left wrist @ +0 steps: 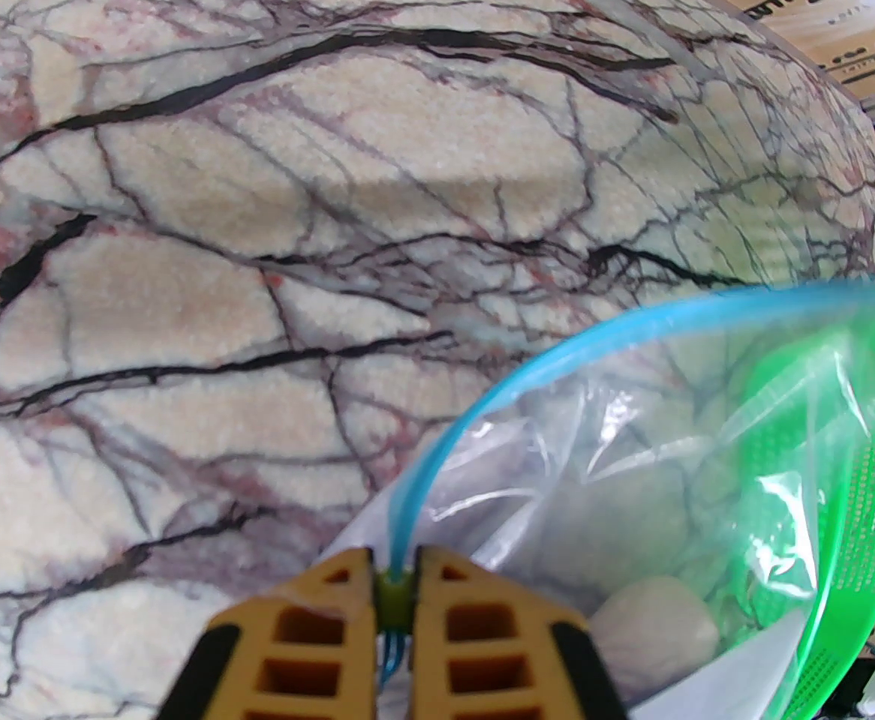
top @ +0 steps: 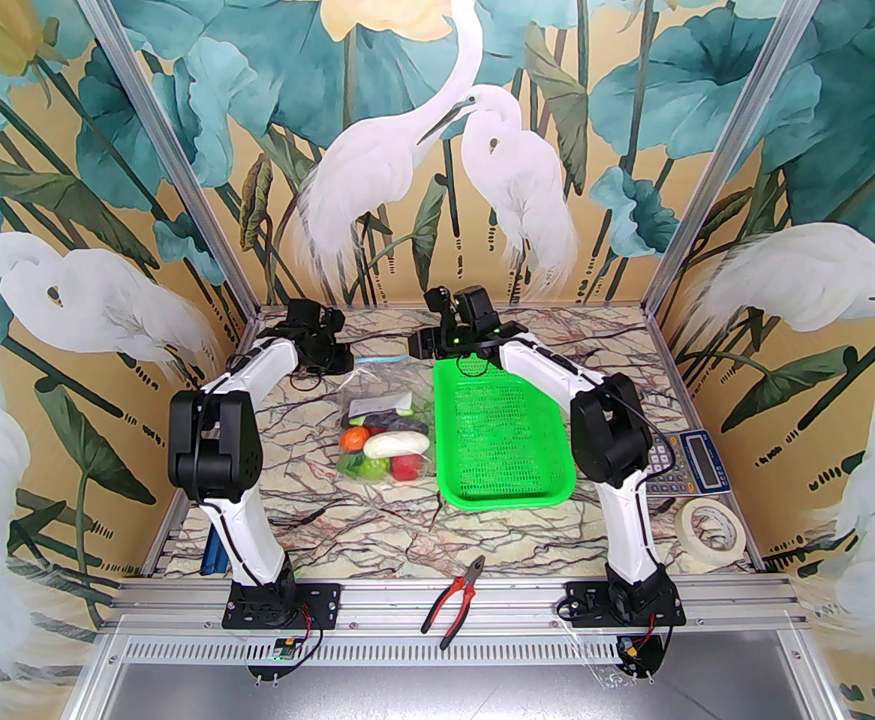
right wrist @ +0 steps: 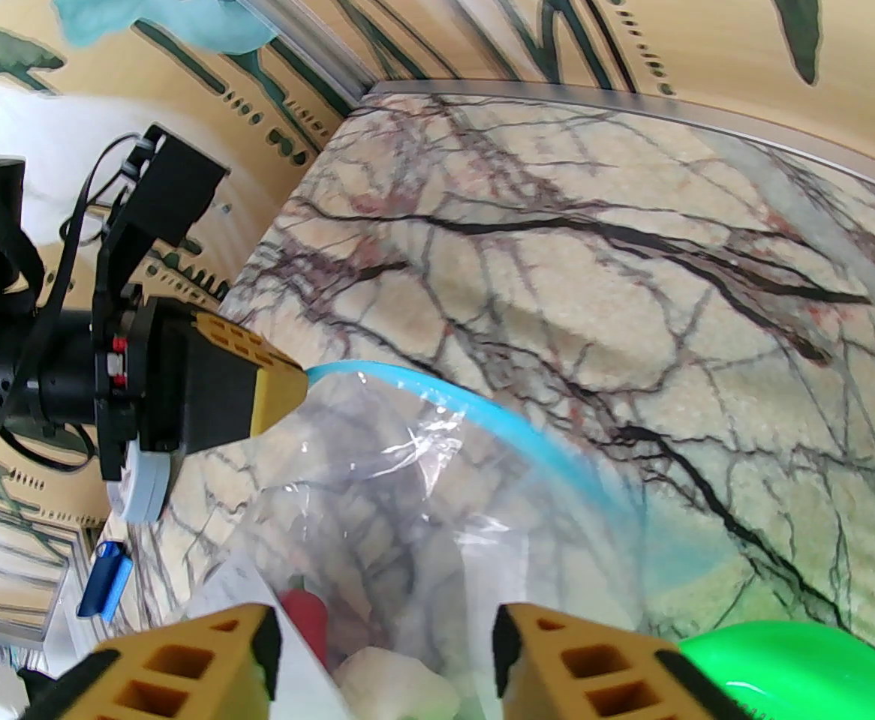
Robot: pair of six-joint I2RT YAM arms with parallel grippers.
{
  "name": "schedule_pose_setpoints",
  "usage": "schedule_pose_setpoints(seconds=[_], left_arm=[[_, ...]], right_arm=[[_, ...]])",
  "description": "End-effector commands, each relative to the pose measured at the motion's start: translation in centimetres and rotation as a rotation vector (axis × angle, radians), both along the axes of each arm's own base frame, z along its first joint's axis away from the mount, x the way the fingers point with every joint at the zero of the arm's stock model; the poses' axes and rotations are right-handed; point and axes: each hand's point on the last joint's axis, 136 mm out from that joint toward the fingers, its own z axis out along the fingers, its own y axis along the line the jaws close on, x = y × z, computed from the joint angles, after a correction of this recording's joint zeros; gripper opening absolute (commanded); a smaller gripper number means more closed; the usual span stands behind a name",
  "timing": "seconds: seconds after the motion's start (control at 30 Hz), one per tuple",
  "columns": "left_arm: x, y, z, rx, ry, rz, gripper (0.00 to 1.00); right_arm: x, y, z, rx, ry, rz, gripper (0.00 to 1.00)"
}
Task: Place the food in the zip-top bag and seal the zipper
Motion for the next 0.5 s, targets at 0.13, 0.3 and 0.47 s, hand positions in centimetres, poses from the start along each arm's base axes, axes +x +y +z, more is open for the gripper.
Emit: schedule_pose_setpoints(seconds=[0.13, 0.3, 0.47], left_arm=[[1.4, -1.4, 0.0, -0.092, -0.054, -0.007, 0.01], [2.0, -1.5, 1.8, -0.206, -0.108, 0.033, 0.22], [2.5, 0.3, 4.4, -0.239, -0.162, 0.081, 0.29]], right_arm=[[0.2, -4.6, 7.0, 0.019, -0.195, -0.191, 0.66], [-1.7, -11.0, 10.1, 0.001, -0.252, -0.376, 0.75], [-4.2, -18.8, 9.6, -0.102, -0.192, -0.587, 0.77]])
